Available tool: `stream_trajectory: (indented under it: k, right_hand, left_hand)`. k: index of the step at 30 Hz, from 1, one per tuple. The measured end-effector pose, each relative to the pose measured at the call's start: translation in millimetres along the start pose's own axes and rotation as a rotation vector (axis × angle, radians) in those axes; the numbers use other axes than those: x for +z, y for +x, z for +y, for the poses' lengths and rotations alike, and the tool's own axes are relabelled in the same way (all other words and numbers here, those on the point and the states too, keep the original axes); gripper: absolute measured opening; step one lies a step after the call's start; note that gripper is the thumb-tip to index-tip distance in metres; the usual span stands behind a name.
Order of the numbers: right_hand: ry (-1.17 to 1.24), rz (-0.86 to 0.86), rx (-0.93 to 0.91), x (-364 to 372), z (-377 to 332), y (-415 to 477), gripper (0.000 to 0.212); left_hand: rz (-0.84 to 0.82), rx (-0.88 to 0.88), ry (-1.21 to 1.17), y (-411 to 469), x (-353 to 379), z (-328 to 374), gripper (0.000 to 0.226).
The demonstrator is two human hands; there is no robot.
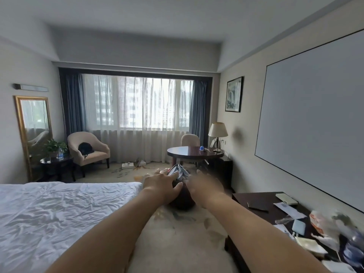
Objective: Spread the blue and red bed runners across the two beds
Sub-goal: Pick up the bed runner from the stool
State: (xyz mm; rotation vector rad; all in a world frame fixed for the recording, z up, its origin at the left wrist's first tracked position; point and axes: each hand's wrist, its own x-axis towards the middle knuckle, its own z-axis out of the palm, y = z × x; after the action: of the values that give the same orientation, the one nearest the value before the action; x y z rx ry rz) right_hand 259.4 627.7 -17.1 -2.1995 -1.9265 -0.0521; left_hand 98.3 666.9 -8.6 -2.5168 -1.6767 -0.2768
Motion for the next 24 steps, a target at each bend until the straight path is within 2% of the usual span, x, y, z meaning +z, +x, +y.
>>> stream_trajectory:
  k: [4, 11, 20, 24]
  right_hand:
    - [0.020, 0.005, -0.010, 5, 12, 103, 0.054]
    - [-0.033, -0.001, -0.057, 48, 14, 270, 0.054]
    - [-0.094, -0.048, -0.015, 103, 5, 490, 0.056]
    - [-0.082, -0.041, 0.009, 122, 11, 582, 0.057]
  left_hand:
    - [0.005, -0.049, -0.076, 96, 11, -17, 0.063]
    - [-0.032, -0.033, -0.089, 256, 67, -63, 0.057]
    - [-0.087, 0.040, 0.025, 483, 128, -133, 0.056]
    - [-0.084, 0.071, 0.007, 584, 152, -148, 0.057]
